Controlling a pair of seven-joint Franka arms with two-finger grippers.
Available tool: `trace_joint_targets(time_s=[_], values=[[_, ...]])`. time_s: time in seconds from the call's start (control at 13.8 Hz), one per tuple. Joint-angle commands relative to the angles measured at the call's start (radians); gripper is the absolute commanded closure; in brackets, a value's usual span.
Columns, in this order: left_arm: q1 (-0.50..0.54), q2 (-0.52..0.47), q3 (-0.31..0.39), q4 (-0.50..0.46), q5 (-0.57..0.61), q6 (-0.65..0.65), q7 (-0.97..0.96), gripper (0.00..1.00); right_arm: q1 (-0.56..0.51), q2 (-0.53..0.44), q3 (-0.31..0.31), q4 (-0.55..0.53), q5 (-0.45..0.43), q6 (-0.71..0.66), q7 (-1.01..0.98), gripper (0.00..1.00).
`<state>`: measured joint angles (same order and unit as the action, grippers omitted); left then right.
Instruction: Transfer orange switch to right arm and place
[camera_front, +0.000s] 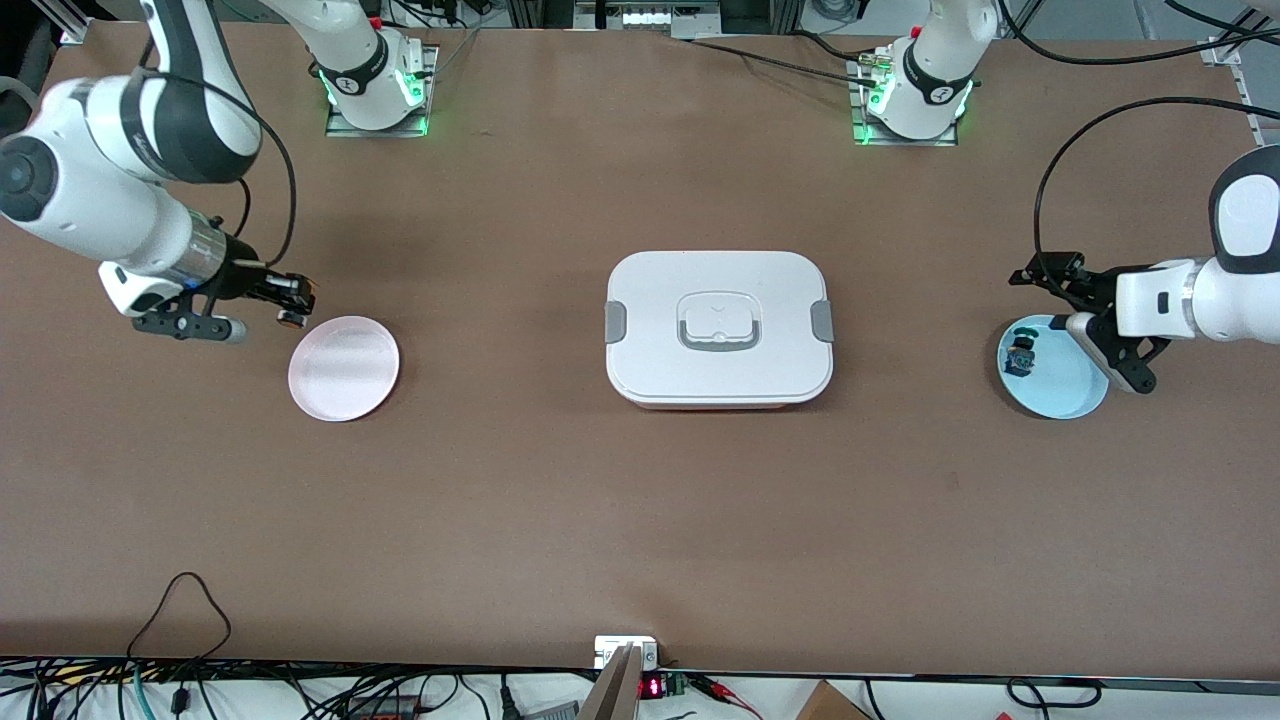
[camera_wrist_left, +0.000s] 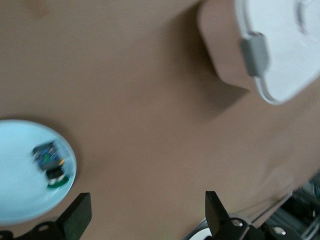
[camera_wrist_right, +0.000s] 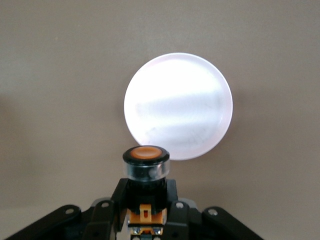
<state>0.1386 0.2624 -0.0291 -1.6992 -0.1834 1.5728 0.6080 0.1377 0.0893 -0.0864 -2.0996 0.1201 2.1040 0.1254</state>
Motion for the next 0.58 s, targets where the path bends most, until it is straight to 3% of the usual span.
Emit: trace_joint_targets(time_s=[0.0, 0.22, 0.51], values=[[-0.028, -0.002, -0.002, 0.094, 0.082, -0.019, -0.219, 0.0, 0.003, 0.097, 0.002, 0.004, -0.017, 0.117, 0.023, 1.0], [-0.034, -0.002, -0.015, 0.177, 0.148, -0.083, -0.336, 0.0, 0.005, 0.171, 0.002, 0.003, -0.017, 0.218, 0.013, 0.99], [-0.037, -0.025, -0.054, 0.214, 0.148, -0.197, -0.494, 0.0, 0.007, 0.216, 0.002, -0.01, -0.039, 0.271, -0.079, 0.99]])
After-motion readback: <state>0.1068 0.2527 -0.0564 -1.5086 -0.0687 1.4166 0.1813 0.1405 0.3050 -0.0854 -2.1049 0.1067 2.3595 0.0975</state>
